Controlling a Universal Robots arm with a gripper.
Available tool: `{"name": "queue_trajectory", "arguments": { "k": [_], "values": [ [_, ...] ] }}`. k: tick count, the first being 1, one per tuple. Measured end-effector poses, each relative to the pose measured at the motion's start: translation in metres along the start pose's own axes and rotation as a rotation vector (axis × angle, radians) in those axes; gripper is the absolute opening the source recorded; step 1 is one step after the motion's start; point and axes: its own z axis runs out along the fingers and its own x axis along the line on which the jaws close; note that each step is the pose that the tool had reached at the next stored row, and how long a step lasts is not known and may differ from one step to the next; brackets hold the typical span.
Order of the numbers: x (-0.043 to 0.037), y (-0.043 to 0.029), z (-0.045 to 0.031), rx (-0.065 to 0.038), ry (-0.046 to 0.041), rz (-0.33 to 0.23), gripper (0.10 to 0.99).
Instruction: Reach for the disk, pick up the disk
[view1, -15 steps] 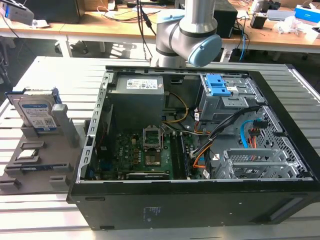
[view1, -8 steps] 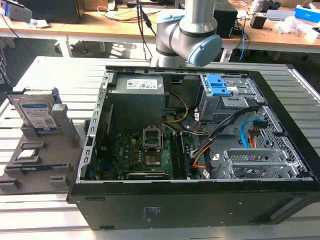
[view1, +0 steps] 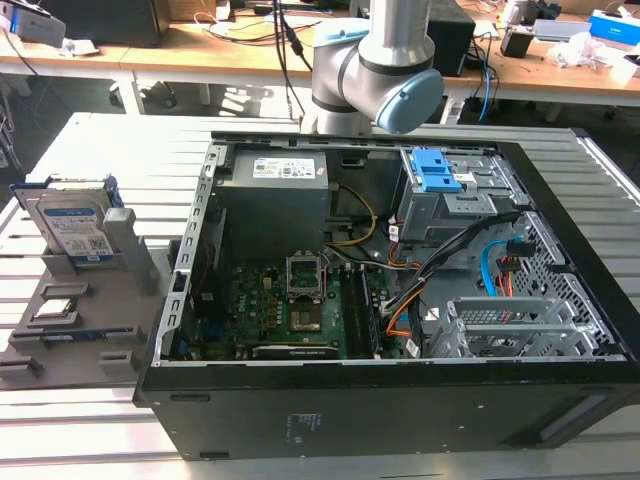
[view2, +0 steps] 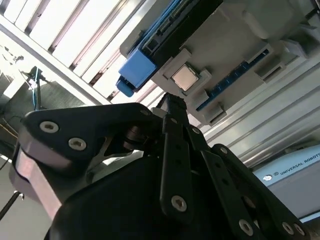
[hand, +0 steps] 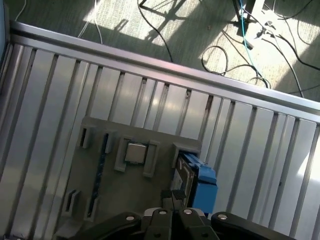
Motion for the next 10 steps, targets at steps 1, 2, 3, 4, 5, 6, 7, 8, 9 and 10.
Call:
{"name": "queue_trajectory", "arguments": {
  "k": [1, 2, 3, 4, 5, 6, 7, 8, 9, 10],
  "values": [
    [0.0, 0.0, 0.0001, 0.0, -0.0002, 0.014, 0.106],
    [0.0, 0.0, 0.0001, 0.0, -0.0006, 0.037, 0.106],
    [0.0001, 0.0, 0.0002, 0.0, -0.001, 0.062, 0.106],
    [0.0001, 0.0, 0.0003, -0.001, -0.0013, 0.081, 0.106],
    [0.0001, -0.0001, 0.0004, -0.001, -0.0014, 0.095, 0.106],
    [0.0001, 0.0, 0.0005, -0.001, -0.0016, 0.111, 0.106],
    [0.0, 0.0, 0.0005, -0.001, -0.0018, 0.125, 0.106],
    [0.0001, 0.0, 0.0006, -0.001, -0.0021, 0.15, 0.106],
    [0.0001, -0.0001, 0.0007, -0.001, -0.0024, 0.174, 0.106],
    [0.0001, -0.0001, 0.0008, -0.002, -0.0026, 0.187, 0.106]
  ]
}}
